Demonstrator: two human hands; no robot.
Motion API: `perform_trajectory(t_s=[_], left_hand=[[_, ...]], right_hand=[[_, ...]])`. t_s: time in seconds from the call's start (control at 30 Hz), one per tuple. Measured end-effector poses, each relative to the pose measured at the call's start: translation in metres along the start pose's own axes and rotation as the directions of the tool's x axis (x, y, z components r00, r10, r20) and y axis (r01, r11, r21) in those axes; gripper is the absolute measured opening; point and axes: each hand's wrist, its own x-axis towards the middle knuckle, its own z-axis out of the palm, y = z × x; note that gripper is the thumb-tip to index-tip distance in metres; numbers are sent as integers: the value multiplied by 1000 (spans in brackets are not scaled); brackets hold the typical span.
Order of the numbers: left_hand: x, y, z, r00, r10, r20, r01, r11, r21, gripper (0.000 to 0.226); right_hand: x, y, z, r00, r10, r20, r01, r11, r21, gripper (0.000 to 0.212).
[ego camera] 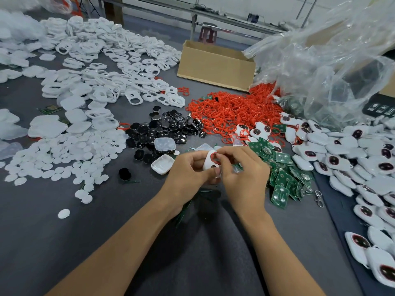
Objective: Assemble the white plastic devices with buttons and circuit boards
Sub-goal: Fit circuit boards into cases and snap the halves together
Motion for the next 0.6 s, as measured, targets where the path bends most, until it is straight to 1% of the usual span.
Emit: perform_trajectory(t_s=[0.07,0.17,0.27,0.47,0.6], left_hand=[[0,1,1,1000,-18,-3,18,1000,-23,24],[0,3,3,998,-59,-12,57,993,-103,16],[1,3,3,996,-86,-35,80,984,-158,23],[3,1,1,996,-79,-39,70,976,-206,20],[5,0,-3,995,-92,-24,83,964,-254,22]], right_hand=[[-1,1,1,1000,-12,1,12,1000,-2,12],[-2,1,2,1000,-20,-14,20,1000,-7,11],[-2,1,4,999,-19,-31,20,1000,8,10],[-3,-3,6,995,90,-42,-85,992,94,15],[-2,-3,6,993,109,-37,-102,980,172,15]])
